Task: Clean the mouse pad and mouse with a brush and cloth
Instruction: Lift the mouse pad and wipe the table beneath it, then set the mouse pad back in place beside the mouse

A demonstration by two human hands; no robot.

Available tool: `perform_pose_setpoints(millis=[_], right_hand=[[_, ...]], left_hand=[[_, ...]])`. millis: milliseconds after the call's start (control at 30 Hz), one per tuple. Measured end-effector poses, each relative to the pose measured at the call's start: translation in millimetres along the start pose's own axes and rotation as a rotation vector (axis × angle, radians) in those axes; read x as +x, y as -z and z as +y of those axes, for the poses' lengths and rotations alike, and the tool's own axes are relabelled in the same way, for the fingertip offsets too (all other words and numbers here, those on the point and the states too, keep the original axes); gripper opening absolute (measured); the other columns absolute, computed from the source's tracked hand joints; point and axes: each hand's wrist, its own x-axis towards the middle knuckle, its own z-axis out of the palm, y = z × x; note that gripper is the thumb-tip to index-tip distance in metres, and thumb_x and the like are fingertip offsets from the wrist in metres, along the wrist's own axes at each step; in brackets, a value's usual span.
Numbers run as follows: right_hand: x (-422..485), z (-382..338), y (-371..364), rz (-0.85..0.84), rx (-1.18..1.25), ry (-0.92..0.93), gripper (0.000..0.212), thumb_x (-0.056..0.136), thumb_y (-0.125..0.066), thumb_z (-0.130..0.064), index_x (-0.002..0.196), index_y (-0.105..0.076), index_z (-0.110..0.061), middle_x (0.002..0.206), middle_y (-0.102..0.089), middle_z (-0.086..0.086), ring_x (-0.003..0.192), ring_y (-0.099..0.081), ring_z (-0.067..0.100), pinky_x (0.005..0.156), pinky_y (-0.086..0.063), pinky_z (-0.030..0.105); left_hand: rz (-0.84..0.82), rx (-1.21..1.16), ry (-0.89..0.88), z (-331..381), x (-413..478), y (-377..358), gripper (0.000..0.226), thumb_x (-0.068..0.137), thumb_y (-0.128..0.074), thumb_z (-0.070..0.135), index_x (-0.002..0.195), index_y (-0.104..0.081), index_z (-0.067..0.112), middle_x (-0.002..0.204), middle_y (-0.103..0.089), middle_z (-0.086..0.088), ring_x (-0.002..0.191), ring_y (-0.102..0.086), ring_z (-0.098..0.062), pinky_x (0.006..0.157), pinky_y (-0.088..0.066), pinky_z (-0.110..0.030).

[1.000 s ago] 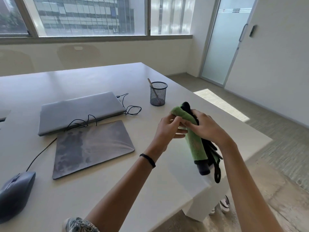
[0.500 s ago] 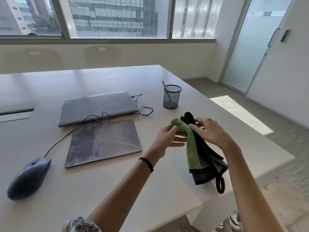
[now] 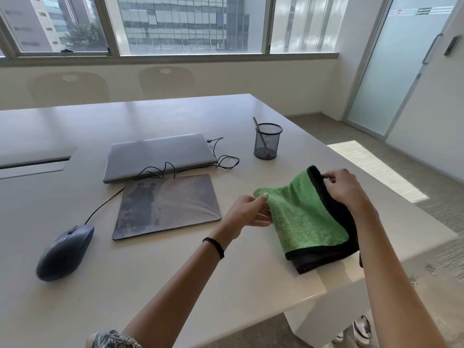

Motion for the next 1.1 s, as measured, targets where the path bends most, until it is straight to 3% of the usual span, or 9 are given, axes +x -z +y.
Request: perform_pose_setpoints(millis=[200, 300, 467, 600, 733, 833, 933, 1100], right_hand=[[14, 12, -1, -0.027, -0.032, -0.102, 0.029, 0.093, -0.051, -0.012, 0.119, -0.062, -0.012, 0.12, -0.062, 0.018, 0.113, -0.055, 0.034, 0.095, -0.045, 0.041], [16, 15, -5, 0.079, -0.002, -0.105, 0.032, 0.088, -0.053, -0.004, 0.118, -0.062, -0.014, 0.112, -0.069, 0.012, 0.106, -0.061, 0.029, 0.089, -0.047, 0.036], [14, 5, -10, 0.199, 0.053, -0.033, 0.032, 0.088, -0.047, -0.001, 0.113, -0.064, -0.013, 0.11, -0.068, 0.011, 0.103, -0.061, 0.028, 0.089, -0.046, 0.037], [9, -19, -18, 0.237, 0.077, 0.069, 0.029, 0.087, -0.049, -0.003, 0.107, -0.067, -0.016, 0.107, -0.069, 0.008, 0.099, -0.064, 0.028, 0.09, -0.049, 0.04], [5, -49, -38, 0.15, 0.187, 0.17, 0.023, 0.087, -0.054, -0.004, 0.102, -0.069, -0.014, 0.102, -0.071, 0.008, 0.089, -0.068, 0.027, 0.09, -0.051, 0.043], [2, -73, -61, 0.036, 0.285, 0.204, 0.022, 0.089, -0.055, -0.002, 0.103, -0.069, -0.009, 0.098, -0.07, 0.008, 0.081, -0.068, 0.023, 0.078, -0.055, 0.032], [1, -97, -85, -0.105, 0.38, 0.18, 0.021, 0.091, -0.053, -0.002, 0.102, -0.069, -0.009, 0.094, -0.069, 0.007, 0.07, -0.065, 0.014, 0.059, -0.049, 0.013], [-5, -126, -118, -0.335, 0.537, 0.156, 0.02, 0.092, -0.049, 0.0, 0.099, -0.066, -0.008, 0.095, -0.067, 0.014, 0.069, -0.062, 0.014, 0.052, -0.05, 0.012]], left_hand=[[-0.023, 0.228, -0.029, -5, -3, 4, 0.03, 0.093, -0.054, 0.025, 0.092, -0.064, -0.003, 0.079, -0.065, -0.011, 0.055, -0.066, -0.011, 0.056, -0.057, -0.022], [-0.031, 0.331, -0.051, -5, -7, 8, 0.026, 0.092, -0.054, 0.026, 0.096, -0.064, 0.002, 0.083, -0.066, -0.01, 0.059, -0.066, -0.015, 0.052, -0.057, -0.024], [0.015, 0.494, -0.102, 2, -16, 27, 0.019, 0.092, -0.053, 0.029, 0.099, -0.062, 0.014, 0.094, -0.068, -0.005, 0.066, -0.066, -0.014, 0.049, -0.054, -0.023], [0.161, 0.566, -0.148, 9, -24, 58, 0.021, 0.089, -0.054, 0.031, 0.101, -0.064, 0.018, 0.096, -0.069, 0.0, 0.076, -0.07, -0.015, 0.055, -0.056, -0.027], [0.3, 0.579, -0.166, 14, -34, 103, 0.019, 0.089, -0.055, 0.031, 0.103, -0.064, 0.022, 0.094, -0.066, 0.004, 0.083, -0.069, -0.014, 0.061, -0.059, -0.031], [0.41, 0.657, -0.171, 10, -42, 141, 0.02, 0.089, -0.055, 0.034, 0.105, -0.063, 0.026, 0.099, -0.065, 0.007, 0.088, -0.066, -0.015, 0.072, -0.059, -0.037], [0.566, 0.718, -0.14, 1, -52, 175, 0.04, 0.086, -0.058, 0.037, 0.124, -0.051, 0.027, 0.119, -0.059, 0.0, 0.105, -0.06, -0.019, 0.092, -0.05, -0.043], [0.738, 0.777, -0.074, -9, -71, 213, 0.062, 0.087, -0.058, 0.033, 0.141, -0.031, 0.018, 0.143, -0.04, -0.01, 0.131, -0.039, -0.027, 0.105, -0.033, -0.039]])
